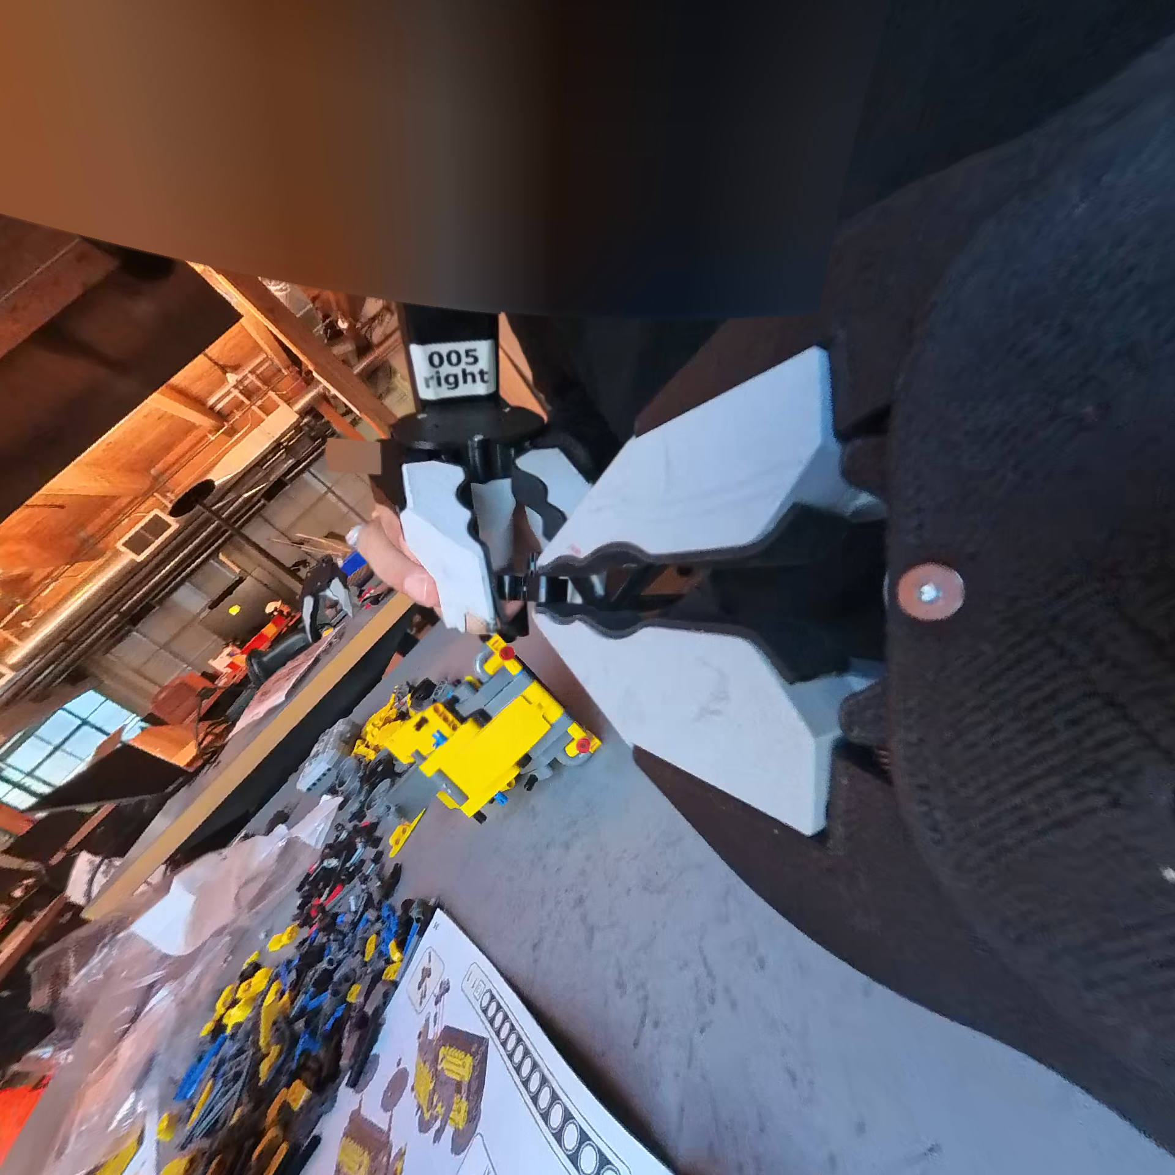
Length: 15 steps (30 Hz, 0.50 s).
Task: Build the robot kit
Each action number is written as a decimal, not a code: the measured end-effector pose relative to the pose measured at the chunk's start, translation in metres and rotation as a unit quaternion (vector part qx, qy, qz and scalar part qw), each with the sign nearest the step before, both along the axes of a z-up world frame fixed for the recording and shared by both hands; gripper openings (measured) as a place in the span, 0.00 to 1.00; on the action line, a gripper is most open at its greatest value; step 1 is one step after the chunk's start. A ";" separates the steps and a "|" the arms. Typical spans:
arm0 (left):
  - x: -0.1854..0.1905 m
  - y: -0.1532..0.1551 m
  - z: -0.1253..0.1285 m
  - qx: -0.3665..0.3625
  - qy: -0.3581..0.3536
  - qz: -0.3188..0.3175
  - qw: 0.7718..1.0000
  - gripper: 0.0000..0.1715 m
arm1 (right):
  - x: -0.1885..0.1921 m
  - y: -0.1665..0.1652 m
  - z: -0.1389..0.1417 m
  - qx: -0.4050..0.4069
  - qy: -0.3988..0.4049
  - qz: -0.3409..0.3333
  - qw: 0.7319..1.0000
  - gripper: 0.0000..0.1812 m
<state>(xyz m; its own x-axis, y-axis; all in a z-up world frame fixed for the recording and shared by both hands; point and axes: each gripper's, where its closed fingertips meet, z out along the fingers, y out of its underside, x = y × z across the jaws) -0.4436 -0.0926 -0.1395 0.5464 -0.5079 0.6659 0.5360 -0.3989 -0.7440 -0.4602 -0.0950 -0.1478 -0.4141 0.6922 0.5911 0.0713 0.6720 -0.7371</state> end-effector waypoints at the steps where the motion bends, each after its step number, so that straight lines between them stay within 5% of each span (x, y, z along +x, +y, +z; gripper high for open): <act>1: -0.001 0.001 -0.001 0.001 -0.003 -0.001 1.000 0.03 | -0.002 0.002 -0.001 0.007 -0.003 -0.002 1.000 0.14; 15: -0.015 -0.004 -0.006 0.016 -0.056 0.012 0.998 0.03 | -0.008 -0.001 -0.006 0.023 -0.025 -0.024 0.999 0.14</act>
